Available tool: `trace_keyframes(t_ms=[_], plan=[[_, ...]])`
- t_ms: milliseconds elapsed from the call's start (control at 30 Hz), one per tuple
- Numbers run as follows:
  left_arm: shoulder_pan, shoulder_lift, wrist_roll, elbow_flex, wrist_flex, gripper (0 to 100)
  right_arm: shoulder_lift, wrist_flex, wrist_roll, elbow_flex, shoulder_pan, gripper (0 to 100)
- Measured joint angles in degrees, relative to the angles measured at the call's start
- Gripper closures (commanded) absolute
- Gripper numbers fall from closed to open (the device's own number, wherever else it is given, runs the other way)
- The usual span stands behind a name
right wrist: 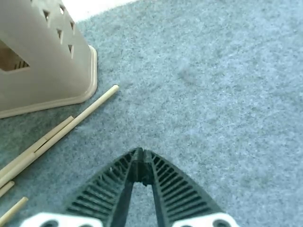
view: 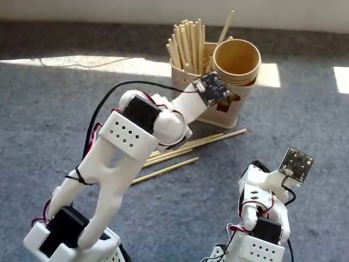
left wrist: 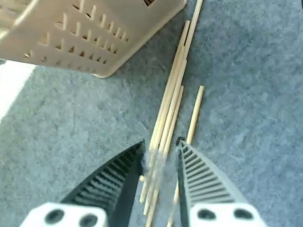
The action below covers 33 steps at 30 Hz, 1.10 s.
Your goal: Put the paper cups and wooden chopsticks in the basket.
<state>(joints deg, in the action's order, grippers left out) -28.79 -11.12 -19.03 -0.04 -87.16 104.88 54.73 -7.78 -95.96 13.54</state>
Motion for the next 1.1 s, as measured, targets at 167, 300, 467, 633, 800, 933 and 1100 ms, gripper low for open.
trace_keyframes(t_ms=[167,300,467,633,800,933,1100], plan=[[-1.23,0.18,-1.41,7.30,0.97,88,0.00,0.00,0.00,0.00,0.00,99.3],[-2.73,0.26,-2.55,15.74,6.07,88,0.00,0.00,0.00,0.00,0.00,99.3],[-2.46,0.26,-2.46,24.88,14.77,83,0.00,0.00,0.00,0.00,0.00,99.3],[-2.81,0.26,-2.46,30.77,21.36,84,0.00,0.00,0.00,0.00,0.00,99.3],[-2.64,1.32,-2.55,32.97,24.79,84,0.00,0.00,0.00,0.00,0.00,99.3],[-1.76,8.00,-2.64,30.86,25.14,85,0.00,0.00,0.00,0.00,0.00,99.3],[0.26,18.81,-2.55,23.91,25.14,87,0.00,0.00,0.00,0.00,0.00,99.3]])
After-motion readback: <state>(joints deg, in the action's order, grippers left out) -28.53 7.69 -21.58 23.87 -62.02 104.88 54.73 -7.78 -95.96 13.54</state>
